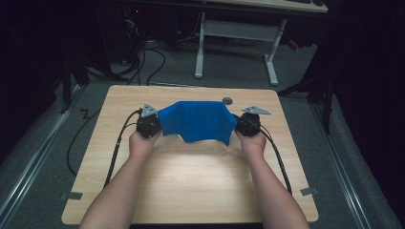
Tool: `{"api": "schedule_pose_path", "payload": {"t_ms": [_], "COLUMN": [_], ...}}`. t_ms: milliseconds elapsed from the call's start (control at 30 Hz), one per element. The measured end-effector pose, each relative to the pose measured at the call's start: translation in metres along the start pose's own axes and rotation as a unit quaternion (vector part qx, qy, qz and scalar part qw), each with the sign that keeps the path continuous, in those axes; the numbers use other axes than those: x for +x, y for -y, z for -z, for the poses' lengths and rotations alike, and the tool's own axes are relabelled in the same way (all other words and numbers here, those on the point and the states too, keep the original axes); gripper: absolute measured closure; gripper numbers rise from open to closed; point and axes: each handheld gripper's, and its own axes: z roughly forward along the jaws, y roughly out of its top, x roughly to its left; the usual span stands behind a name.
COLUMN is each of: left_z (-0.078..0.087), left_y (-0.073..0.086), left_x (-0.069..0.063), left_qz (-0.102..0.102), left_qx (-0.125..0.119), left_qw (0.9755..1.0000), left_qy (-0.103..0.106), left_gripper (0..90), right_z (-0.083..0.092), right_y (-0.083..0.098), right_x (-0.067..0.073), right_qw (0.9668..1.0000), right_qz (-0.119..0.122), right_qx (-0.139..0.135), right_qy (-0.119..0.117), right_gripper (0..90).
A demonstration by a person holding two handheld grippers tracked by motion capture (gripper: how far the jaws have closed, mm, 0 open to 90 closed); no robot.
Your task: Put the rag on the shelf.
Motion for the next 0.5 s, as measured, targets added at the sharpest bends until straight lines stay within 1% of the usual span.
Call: {"api": "schedule_pose_path", "payload": {"t_ms": [33,67,167,333,400,433,467,500], "left_z": [0.000,0.000,0.002,0.004,0.005,0.005,0.006,0.006], "left_y": [0.000,0.002,0.008,0.011,0.011,0.012,0.012,0.012], "left_x": [0.000,-0.001,-0.001,-0.001,-0.001,-0.001,-0.001,0.000], "left_qz": [0.000,-0.001,0.001,0.004,0.007,0.005,0.006,0.008], "left_qx": [0.000,0.000,0.001,0.003,0.002,0.001,0.001,0.001], "left_qw": [1.0000,1.0000,1.0000,1.0000,0.9999,0.9999,0.9999,0.9999], "left_qy": [0.000,-0.001,0.002,0.006,0.010,0.010,0.010,0.011], "left_gripper": [87.8,87.7,87.5,87.2,86.7,86.2,83.4,83.4], "right_z": [0.000,-0.001,-0.003,-0.005,-0.006,-0.006,-0.005,-0.005], "right_y": [0.000,0.003,0.008,0.014,0.017,0.018,0.018,0.018], "right_x": [0.000,-0.001,0.000,0.001,0.000,0.000,0.001,0.001], "right_qw": [1.0000,1.0000,0.9999,0.9999,0.9998,0.9997,0.9997,0.9997], "right_qz": [0.000,-0.002,0.000,-0.006,-0.008,-0.011,-0.010,-0.010], "right_qx": [0.000,0.007,0.015,0.015,0.019,0.021,0.023,0.023], "right_qy": [0.000,0.000,-0.002,-0.003,-0.004,-0.005,-0.002,-0.002], "right_gripper": [88.2,88.2,88.2,87.9,86.4,85.2,82.8,82.8]}}
